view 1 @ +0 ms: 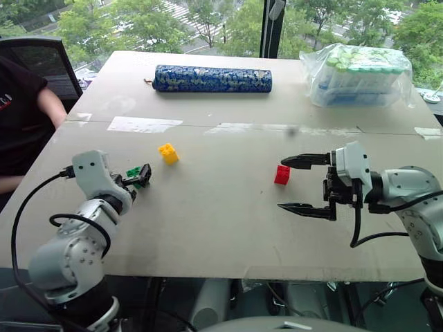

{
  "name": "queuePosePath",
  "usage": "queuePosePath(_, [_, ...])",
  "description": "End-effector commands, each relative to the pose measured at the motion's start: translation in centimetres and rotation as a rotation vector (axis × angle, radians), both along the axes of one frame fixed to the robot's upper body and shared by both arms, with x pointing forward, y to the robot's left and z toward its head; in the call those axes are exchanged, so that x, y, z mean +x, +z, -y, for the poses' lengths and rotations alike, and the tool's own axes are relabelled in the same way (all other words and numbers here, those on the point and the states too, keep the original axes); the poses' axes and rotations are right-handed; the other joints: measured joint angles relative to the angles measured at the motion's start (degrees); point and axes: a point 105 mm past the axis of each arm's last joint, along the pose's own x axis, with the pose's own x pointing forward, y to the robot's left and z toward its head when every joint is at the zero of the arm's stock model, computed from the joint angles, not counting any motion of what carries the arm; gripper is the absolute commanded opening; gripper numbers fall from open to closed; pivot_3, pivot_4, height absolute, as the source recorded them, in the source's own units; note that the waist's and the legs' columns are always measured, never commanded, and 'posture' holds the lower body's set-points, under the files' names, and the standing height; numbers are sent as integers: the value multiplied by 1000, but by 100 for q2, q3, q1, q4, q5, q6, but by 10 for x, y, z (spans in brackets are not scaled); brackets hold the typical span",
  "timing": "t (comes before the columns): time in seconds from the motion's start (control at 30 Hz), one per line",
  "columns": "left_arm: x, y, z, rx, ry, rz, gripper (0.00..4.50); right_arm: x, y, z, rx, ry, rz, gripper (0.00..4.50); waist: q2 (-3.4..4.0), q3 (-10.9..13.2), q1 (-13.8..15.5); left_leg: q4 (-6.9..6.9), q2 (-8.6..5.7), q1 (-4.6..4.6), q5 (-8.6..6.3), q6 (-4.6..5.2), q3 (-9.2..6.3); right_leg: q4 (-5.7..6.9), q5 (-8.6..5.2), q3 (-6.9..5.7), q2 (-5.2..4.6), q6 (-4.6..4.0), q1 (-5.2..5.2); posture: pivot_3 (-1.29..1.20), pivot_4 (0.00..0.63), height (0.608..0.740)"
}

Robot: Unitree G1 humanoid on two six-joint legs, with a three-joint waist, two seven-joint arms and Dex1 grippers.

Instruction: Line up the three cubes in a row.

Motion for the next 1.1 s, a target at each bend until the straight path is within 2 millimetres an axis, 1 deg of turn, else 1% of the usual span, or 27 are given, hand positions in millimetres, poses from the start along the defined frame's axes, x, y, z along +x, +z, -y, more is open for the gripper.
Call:
queuePosePath(0.03, [-3, 9, -5, 68, 84, 40, 4500, -5, 16, 2, 21, 37, 64, 4450, -2, 0, 14, 1, 0, -1, 0, 0, -1, 0, 0, -1, 1, 0, 0, 0, 150, 740])
queuePosePath(0.13, [3, -1, -1, 47, 90, 42, 4500, -3, 17, 3, 16, 38, 66, 4450, -1, 0, 39, 1, 2, -1, 0, 0, 0, 0, 1, -1, 2, -2, 0, 0, 150, 740])
queuePosePath(0.23, [13, -3, 7, 49, 61, 71, 3723, -2, 18, 3, 11, 36, 72, 4500, -2, 0, 84, 1, 2, -1, 0, 0, 0, -1, 0, -1, 2, -2, 0, 0, 150, 740])
queuePosePath(0.3, [15, -5, 7, 62, 60, 72, 2601, -1, 18, 3, 9, 34, 78, 4500, -3, 1, 92, 2, 2, -4, 0, 0, 0, -1, 0, -1, 1, -2, -1, 0, 150, 740])
queuePosePath(0.33, [15, -7, 7, 70, 56, 68, 2290, -1, 19, 3, 8, 32, 80, 4500, -3, 1, 91, 2, 2, -5, 0, 1, 0, -2, 0, -1, 1, -2, -2, 0, 150, 740])
queuePosePath(0.37, [14, -8, 6, 80, 52, 67, 1686, -1, 19, 3, 8, 31, 80, 4500, -3, 1, 91, 3, 2, -5, -1, 1, 1, -3, 0, -1, 0, -2, -2, 0, 150, 740])
queuePosePath(0.4, [14, -8, 5, 94, 46, 68, 1328, -2, 18, 3, 8, 28, 81, 4500, -3, 1, 91, 3, 2, -5, -1, 1, 1, -3, 0, -1, 0, -2, -1, 0, 150, 740])
queuePosePath(0.47, [14, -7, 4, 119, 15, 80, 1313, -2, 18, 3, 7, 22, 80, 4500, -3, 1, 89, 3, 2, -4, -1, 1, 1, -4, 0, -1, -1, -2, -2, 0, 150, 740])
queuePosePath(0.53, [15, -5, 7, 129, -51, 102, 1313, -4, 17, 3, 10, 13, 78, 4500, -3, 1, 87, 2, 3, -4, -1, 1, 0, -3, 0, -2, 0, -3, -3, 0, 150, 740])
queuePosePath(0.6, [14, 3, 28, 144, -258, 151, 1313, -4, 17, 4, 14, -4, 81, 4500, -3, 1, 86, 2, 4, -4, -1, 1, 0, -3, 0, -3, 0, -3, -3, 0, 150, 740])
queuePosePath(0.63, [8, 7, 51, 143, -464, 164, 1313, -4, 18, 5, 30, -22, 79, 4500, -3, 1, 84, 2, 5, -5, -1, 1, -1, -3, 0, -4, 0, -3, -4, 0, 150, 740])
queuePosePath(0.7, [-12, 11, 96, 138, -920, 157, 1313, -2, 18, 8, 61, -74, 77, 4500, -6, 8, 79, 1, 5, -12, -4, 4, 1, -7, -1, -3, -6, -3, -14, 0, 150, 740])
queuePosePath(0.73, [-19, 13, 109, 139, -1094, 147, 1313, -2, 15, 10, 65, -95, 63, 4500, 1, 10, 88, -3, 8, -14, -5, 3, 4, -13, -2, -6, -10, -5, -18, 0, 150, 740])
queuePosePath(0.77, [-18, 14, 116, 175, -1217, 145, 1313, -2, 12, 12, 57, -116, 40, 4500, 7, 12, 94, -4, 6, -16, -5, 4, 5, -13, -2, -7, -14, -5, -19, 0, 150, 740])
queuePosePath(0.83, [-10, 13, 125, 219, -1402, 126, 1313, -1, 4, 16, 25, -155, 5, 4500, 23, 16, 110, -5, 5, -21, -5, 4, 7, -14, -2, -6, -17, -5, -23, 0, 150, 740])
queuePosePath(0.9, [-2, 13, 130, 232, -1510, 115, 1313, 0, -2, 21, -11, -186, -15, 4500, 31, 17, 96, -8, 5, -27, -5, 5, 9, -14, -2, -7, -17, -5, -31, 0, 150, 740])
queuePosePath(0.97, [17, 11, 142, 285, -1631, 108, 1313, 3, -9, 31, -49, -242, -29, 4500, 32, 17, 90, -8, 6, -23, -5, 5, 16, -16, -2, -9, -25, -4, -37, 0, 150, 740])
queuePosePath(1.03, [34, 7, 152, 338, -1724, 85, 1313, 4, -12, 39, -54, -289, -44, 4500, 30, 17, 97, -7, 5, -24, -5, 6, 20, -16, -1, -23, -29, -4, -37, 0, 150, 740])
queuePosePath(1.1, [45, 1, 160, 374, -1792, 64, 1313, 4, -12, 45, -46, -324, -59, 4500, 27, 17, 119, -2, 5, -27, -4, 7, 21, -16, 0, -30, -29, -3, -36, 0, 150, 740])
